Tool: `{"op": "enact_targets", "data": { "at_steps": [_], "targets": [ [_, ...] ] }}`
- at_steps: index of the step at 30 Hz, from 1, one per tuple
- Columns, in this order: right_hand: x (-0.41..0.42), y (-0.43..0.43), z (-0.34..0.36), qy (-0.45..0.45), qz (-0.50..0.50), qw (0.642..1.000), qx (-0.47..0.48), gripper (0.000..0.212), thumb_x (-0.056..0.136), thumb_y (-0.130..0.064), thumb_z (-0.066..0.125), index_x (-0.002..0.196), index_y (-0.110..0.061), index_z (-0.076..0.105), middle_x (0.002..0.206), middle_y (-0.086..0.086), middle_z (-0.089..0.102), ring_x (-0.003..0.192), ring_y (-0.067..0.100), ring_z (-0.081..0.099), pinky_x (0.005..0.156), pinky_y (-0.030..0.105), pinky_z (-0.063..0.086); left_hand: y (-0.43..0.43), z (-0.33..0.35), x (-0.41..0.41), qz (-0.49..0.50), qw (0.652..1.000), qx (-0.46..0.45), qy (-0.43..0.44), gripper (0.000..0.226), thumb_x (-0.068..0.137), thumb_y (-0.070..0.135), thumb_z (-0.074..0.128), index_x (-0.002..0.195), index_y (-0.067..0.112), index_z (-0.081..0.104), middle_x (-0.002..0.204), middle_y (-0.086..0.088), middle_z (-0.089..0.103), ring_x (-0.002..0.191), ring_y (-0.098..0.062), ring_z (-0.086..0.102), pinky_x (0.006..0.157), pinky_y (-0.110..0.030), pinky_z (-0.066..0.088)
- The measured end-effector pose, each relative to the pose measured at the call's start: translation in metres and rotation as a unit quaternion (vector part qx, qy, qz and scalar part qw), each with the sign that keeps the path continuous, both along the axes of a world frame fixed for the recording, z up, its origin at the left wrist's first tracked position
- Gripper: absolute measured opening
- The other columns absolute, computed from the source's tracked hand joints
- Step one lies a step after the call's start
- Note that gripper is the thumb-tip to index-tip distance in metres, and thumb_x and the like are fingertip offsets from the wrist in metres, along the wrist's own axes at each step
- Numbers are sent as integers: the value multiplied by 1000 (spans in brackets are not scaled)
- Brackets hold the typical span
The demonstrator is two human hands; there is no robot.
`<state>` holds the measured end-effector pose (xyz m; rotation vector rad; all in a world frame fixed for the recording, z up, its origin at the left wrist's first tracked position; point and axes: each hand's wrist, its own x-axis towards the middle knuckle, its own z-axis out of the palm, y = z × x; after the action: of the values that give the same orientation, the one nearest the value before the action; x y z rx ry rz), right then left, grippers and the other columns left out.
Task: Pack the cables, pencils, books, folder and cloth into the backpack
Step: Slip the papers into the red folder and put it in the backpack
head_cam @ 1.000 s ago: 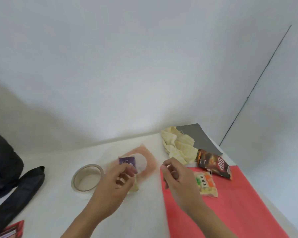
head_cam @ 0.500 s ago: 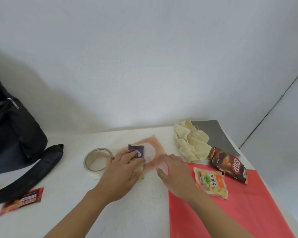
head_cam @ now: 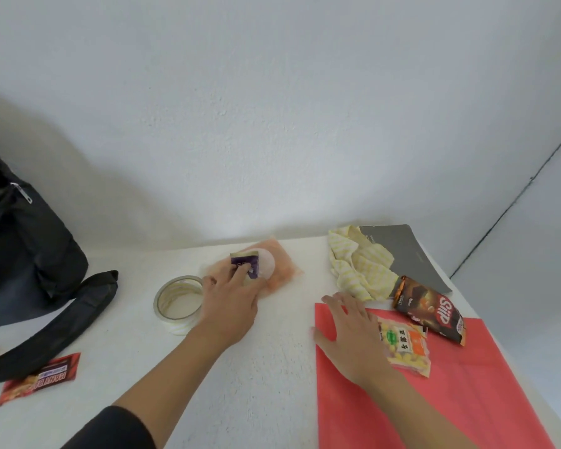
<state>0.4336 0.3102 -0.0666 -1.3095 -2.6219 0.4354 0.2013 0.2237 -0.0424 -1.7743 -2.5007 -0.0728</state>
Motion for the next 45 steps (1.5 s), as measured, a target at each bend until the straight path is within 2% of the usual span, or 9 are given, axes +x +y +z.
{"op": "enact_targets", "data": {
  "at_steps": [8, 11, 15, 21, 24, 31, 33, 38, 45],
  "targets": [
    [20, 10, 16, 174, 20, 985, -7, 18, 98, -31, 57, 112, -27, 67, 108, -16, 61, 100, 6, 58, 90, 32, 49, 14, 11, 52, -92, 985, 115, -94, 24, 90, 36, 63, 113, 34, 70, 126, 4, 60, 122, -25, 53, 95, -45, 42],
    [40, 13, 14, 176, -17, 983, 57, 12, 89, -32, 56, 94, -28, 66, 92, -18, 60, 91, 8, 56, 83, 40, 50, 27, 11, 80, -135, 963, 30, -231, 46, 98, 46, 58, 140, 29, 55, 140, 7, 52, 131, -16, 46, 106, -36, 41],
    [72, 18, 2, 93, -33, 994, 37, 32, 81, -47, 60, 108, -31, 67, 108, -20, 57, 111, 15, 55, 94, 39, 45, 47, -1, 96, -133, 954, -84, -254, 91, 85, 61, 70, 159, 26, 30, 158, 5, 36, 142, -20, 30, 113, -39, 37],
    [89, 12, -8, 104, 34, 994, -31, 49, 84, -50, 66, 131, -34, 64, 138, -20, 53, 128, -5, 42, 115, 33, 30, 59, -4, 105, -102, 944, -113, -294, 86, 71, 45, 89, 143, 28, 46, 124, 0, 47, 119, -21, 41, 97, -35, 42],
    [89, 9, -8, 146, 52, 987, -40, 46, 80, -42, 72, 124, -33, 62, 121, -29, 57, 113, -17, 42, 104, 28, 38, 53, -1, 101, -105, 943, -122, -292, 88, 70, 38, 91, 144, 28, 46, 120, 0, 48, 116, -22, 49, 95, -33, 43],
    [93, 8, -6, 156, 6, 987, 24, 9, 82, -32, 64, 88, -34, 57, 96, -20, 63, 104, -2, 52, 93, 38, 36, 23, 19, 62, -77, 964, -154, -204, 89, 74, 29, 89, 150, 33, 43, 135, 1, 49, 129, -19, 48, 103, -30, 42],
    [90, 10, -3, 161, 46, 986, 20, 23, 80, -20, 64, 82, -36, 49, 86, -19, 60, 90, -1, 55, 90, 39, 43, 13, 21, 54, -73, 969, -151, -182, 85, 76, 27, 87, 148, 38, 44, 135, 4, 50, 128, -18, 48, 98, -29, 44],
    [78, 18, -4, 201, 68, 977, -8, 31, 87, -5, 60, 103, -26, 75, 93, -23, 69, 81, -11, 58, 82, 25, 48, -3, 22, 42, -65, 976, -101, -181, 63, 79, 6, 69, 132, 38, 55, 120, 6, 52, 110, -19, 53, 87, -38, 51],
    [28, 31, 38, 321, 93, 942, 11, 29, 92, 7, 53, 98, -16, 70, 92, -12, 70, 87, 6, 67, 78, 27, 53, -12, 30, 32, -59, 986, -23, -156, 65, 76, -11, 47, 126, 27, 62, 109, 2, 54, 102, -21, 48, 66, -24, 32]
  ]
}}
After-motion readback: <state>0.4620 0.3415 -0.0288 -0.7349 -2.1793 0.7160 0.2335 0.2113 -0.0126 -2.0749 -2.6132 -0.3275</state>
